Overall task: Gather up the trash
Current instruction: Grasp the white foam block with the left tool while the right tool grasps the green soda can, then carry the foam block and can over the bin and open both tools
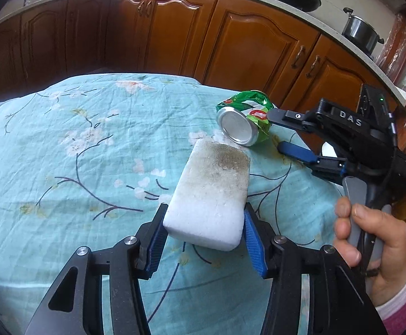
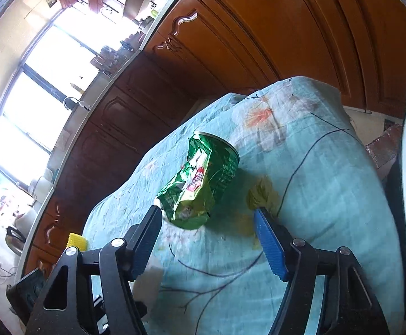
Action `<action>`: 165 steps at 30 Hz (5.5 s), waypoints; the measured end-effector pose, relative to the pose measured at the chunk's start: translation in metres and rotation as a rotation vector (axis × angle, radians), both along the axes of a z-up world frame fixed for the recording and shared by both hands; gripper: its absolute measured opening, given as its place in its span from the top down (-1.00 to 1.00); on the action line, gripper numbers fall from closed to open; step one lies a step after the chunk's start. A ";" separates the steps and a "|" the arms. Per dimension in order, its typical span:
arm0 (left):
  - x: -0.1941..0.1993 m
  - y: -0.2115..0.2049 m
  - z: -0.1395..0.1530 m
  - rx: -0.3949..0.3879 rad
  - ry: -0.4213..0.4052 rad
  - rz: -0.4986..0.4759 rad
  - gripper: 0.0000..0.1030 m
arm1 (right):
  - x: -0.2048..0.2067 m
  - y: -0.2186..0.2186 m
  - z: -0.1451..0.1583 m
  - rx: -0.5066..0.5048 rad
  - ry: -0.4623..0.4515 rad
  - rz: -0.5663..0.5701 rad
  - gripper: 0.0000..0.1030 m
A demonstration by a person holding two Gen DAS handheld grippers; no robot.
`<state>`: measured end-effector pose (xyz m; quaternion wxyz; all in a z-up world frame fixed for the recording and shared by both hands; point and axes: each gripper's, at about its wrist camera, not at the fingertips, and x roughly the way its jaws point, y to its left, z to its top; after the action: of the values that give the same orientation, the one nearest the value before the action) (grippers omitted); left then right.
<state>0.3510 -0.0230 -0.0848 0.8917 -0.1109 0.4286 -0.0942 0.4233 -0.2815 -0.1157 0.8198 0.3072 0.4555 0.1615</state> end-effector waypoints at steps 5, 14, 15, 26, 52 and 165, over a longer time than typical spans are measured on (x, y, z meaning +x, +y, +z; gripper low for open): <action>-0.009 0.014 -0.003 -0.029 0.015 0.028 0.04 | 0.023 0.005 -0.014 0.079 0.036 -0.007 0.03; -0.017 0.013 0.006 -0.018 -0.006 0.033 0.04 | 0.004 0.014 -0.006 0.023 -0.016 0.017 0.31; -0.019 0.012 0.008 -0.021 -0.008 0.032 0.04 | -0.003 0.015 -0.001 -0.004 -0.033 0.025 0.33; -0.045 -0.006 0.020 -0.023 -0.035 -0.017 0.04 | -0.108 0.005 0.040 -0.268 -0.169 0.075 0.49; -0.089 -0.100 0.048 0.071 -0.094 -0.208 0.04 | -0.206 -0.069 0.087 -0.309 -0.291 -0.120 0.51; 0.067 -0.276 0.041 0.215 -0.022 -0.319 -0.34 | -0.145 -0.197 0.070 -0.350 -0.131 -0.325 0.04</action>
<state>0.4179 -0.2992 -0.0436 0.8767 0.0554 0.4387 -0.1894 0.2785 -0.4784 -0.0456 0.9036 0.2185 0.3669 -0.0342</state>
